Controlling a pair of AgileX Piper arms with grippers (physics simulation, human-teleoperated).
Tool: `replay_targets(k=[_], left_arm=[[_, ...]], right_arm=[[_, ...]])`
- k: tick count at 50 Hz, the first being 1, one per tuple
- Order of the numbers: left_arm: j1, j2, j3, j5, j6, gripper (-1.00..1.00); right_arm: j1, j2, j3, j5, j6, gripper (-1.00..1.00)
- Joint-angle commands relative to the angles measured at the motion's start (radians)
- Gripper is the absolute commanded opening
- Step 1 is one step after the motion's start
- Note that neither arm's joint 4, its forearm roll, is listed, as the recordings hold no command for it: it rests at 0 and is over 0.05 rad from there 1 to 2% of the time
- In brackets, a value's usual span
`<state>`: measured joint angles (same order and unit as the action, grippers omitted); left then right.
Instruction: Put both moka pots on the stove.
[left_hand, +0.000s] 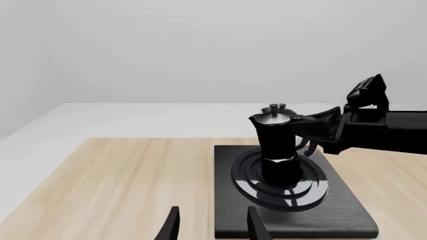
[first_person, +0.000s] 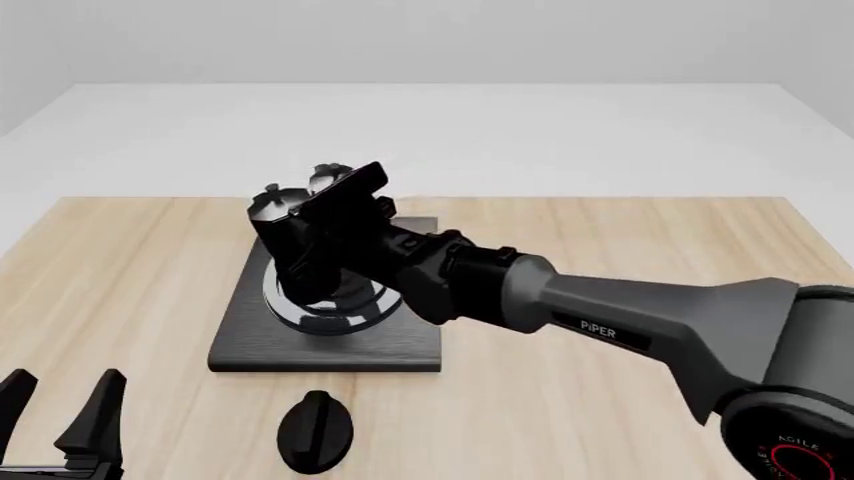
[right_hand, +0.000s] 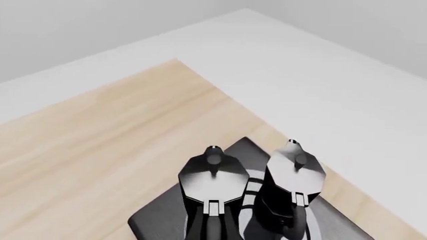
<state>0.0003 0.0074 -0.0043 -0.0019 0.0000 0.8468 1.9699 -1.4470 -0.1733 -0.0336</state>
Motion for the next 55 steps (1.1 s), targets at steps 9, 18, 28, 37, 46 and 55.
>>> replay_targets(k=[9, 18, 28, 37, 46, 55], left_arm=[[0.000, 0.000, 0.000, 0.000, 0.000, 1.00], [0.000, 0.000, 0.000, 0.000, 0.000, 1.00], [0.000, 0.000, 0.000, 0.000, 0.000, 1.00], [0.000, 0.000, 0.000, 0.000, 0.000, 1.00], [0.000, 0.000, 0.000, 0.000, 0.000, 1.00], [0.000, 0.000, 0.000, 0.000, 0.000, 1.00]], right_arm=[[-0.008, 0.037, -0.071, 0.007, 0.013, -1.00], [-0.018, 0.050, -0.059, -0.007, 0.026, -1.00], [-0.029, 0.059, -0.052, -0.011, 0.031, -1.00], [-0.026, 0.070, -0.043, -0.018, 0.035, -1.00], [-0.025, 0.083, -0.030, -0.025, 0.046, -1.00], [-0.027, 0.085, -0.004, -0.035, 0.047, -1.00]])
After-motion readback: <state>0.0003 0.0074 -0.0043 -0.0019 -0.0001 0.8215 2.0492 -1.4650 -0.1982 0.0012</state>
